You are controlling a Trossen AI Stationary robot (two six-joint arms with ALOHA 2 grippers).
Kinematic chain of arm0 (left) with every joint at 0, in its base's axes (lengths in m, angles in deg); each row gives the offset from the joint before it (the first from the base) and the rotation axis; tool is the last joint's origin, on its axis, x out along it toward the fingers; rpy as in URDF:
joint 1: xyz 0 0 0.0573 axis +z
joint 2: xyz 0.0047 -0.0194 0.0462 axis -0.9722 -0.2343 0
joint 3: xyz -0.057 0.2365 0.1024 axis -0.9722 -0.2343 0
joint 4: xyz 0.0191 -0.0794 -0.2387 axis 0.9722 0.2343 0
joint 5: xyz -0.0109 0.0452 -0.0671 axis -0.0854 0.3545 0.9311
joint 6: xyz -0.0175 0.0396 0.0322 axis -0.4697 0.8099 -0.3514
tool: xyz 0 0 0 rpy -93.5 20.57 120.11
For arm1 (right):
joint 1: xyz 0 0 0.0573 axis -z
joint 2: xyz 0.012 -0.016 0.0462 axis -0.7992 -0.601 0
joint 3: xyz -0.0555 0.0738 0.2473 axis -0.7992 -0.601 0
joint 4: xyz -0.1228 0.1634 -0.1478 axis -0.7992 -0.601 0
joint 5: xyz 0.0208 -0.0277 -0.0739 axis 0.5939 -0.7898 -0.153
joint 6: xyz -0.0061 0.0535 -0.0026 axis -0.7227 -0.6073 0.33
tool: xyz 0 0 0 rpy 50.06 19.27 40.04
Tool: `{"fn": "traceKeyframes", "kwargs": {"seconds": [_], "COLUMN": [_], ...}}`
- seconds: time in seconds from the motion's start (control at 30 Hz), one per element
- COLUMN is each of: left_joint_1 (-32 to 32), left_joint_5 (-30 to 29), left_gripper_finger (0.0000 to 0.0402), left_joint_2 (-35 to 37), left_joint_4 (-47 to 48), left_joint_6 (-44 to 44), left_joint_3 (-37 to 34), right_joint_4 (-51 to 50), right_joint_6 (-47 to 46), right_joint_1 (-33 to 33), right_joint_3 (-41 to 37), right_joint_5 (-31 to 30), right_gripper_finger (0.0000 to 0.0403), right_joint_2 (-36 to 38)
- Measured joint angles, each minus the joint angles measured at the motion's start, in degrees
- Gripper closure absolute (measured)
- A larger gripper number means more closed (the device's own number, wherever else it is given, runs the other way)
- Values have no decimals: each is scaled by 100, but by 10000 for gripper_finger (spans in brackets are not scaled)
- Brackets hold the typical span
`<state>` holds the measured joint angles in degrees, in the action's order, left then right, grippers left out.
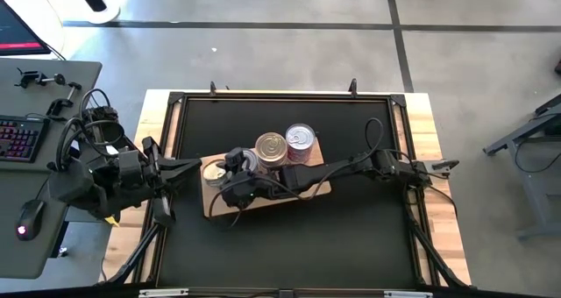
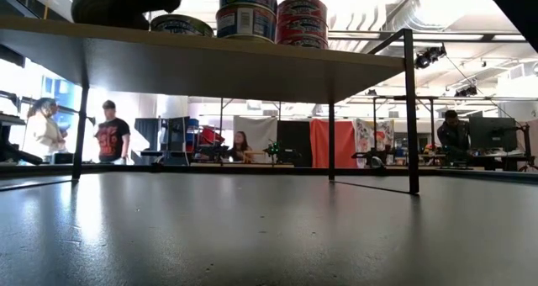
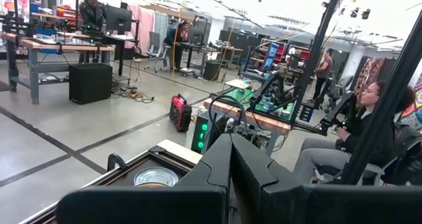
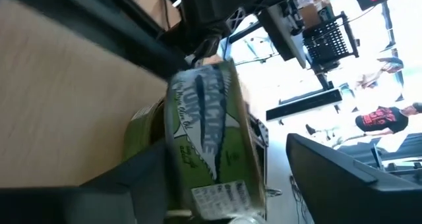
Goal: Stack canned seafood by type on shelf
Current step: Stack the green can on the top of the other green tuna can on the shelf
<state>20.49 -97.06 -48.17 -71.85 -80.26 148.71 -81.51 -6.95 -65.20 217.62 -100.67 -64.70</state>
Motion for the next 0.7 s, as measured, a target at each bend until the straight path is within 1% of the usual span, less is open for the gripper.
{"fn": "traceKeyframes", "kwargs": {"seconds": [0.23,0.43,0.7], "left_joint_1": [0,0,0], "left_joint_5": [-2,-1,-1], "left_gripper_finger": [401,402,401], "left_joint_2": [0,-2,-2], "left_joint_4": [49,149,177], "left_joint_6": [0,-2,-2], "left_joint_3": [0,0,0], "right_joint_4": [-261,-329,-384], "right_joint_6": [12,14,7], "right_joint_1": [-66,-65,-66], "right_joint_3": [22,33,33], "right_joint_5": [75,-239,-87], "right_gripper_finger": [128,128,128], "right_joint_2": [0,0,0]}}
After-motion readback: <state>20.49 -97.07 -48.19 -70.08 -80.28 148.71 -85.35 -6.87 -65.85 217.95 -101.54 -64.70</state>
